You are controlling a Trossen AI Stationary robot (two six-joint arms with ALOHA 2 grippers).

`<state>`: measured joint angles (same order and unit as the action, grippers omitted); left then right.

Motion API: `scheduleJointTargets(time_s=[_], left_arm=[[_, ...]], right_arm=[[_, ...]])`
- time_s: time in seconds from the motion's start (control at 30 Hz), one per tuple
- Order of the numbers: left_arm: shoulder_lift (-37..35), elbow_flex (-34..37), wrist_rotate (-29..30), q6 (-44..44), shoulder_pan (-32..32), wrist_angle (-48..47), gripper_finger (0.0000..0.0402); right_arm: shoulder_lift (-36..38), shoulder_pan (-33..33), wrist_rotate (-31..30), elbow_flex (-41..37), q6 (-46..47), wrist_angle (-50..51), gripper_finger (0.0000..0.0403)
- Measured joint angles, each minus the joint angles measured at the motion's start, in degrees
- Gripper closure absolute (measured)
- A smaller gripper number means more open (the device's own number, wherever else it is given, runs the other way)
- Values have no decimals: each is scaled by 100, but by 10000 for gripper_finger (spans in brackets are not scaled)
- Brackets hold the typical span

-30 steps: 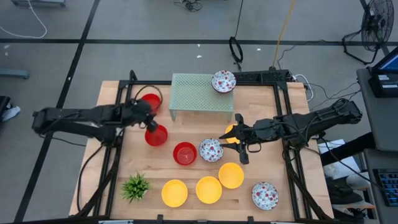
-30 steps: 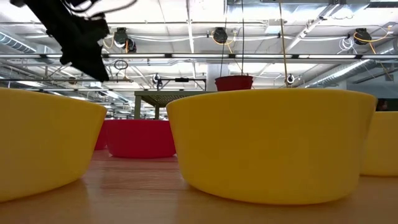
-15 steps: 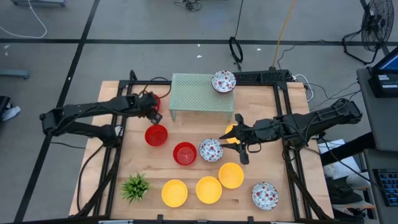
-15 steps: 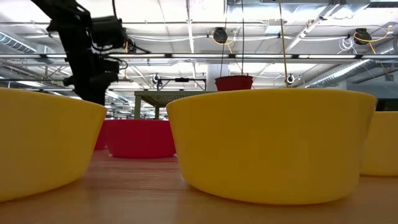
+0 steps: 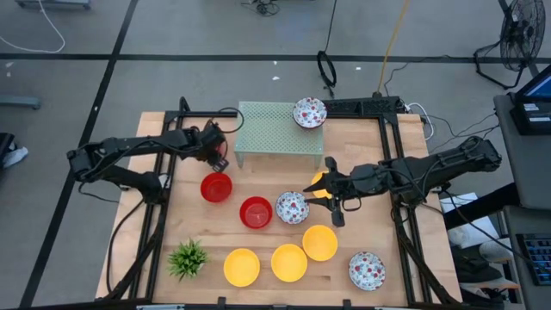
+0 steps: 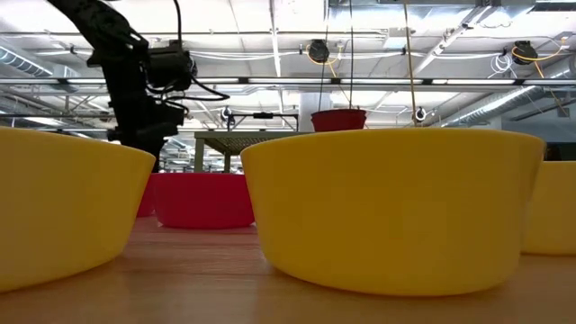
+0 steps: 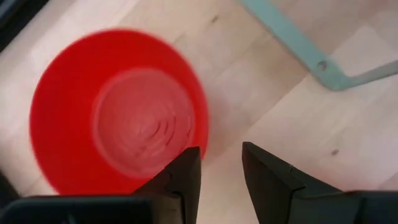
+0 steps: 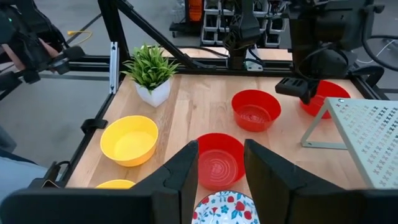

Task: Pick & Place Mini bowls
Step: Put the red bowl on the shelf

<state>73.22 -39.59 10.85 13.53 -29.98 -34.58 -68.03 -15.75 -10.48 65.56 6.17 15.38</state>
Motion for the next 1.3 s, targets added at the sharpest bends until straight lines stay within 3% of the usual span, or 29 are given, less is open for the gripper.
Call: scheduleJointTargets(time_s=[0.13,0.3,0.5,0.7,0.8,0.93,1.13,1.3], left_arm=[[3,0,-17,-257,0,139,279],[105,0,394,-487,-14,165,279],[498,2,135,-586,-66,186,279],[690,2,256,-445,-70,214,282],[694,2,256,-441,-70,220,310],[692,2,229,-410,-70,227,386],[532,-62,287,-426,-73,67,395],[85,-604,521,-487,-87,-371,396]], right_arm=[[0,0,2,0,0,0,289],[0,0,2,0,0,-2,289],[0,0,1,0,3,-7,289],[0,0,2,0,17,-7,289],[0,0,1,0,20,-7,289],[0,0,0,0,20,-7,289],[0,0,1,0,20,-7,289],[0,0,0,0,20,-7,289]])
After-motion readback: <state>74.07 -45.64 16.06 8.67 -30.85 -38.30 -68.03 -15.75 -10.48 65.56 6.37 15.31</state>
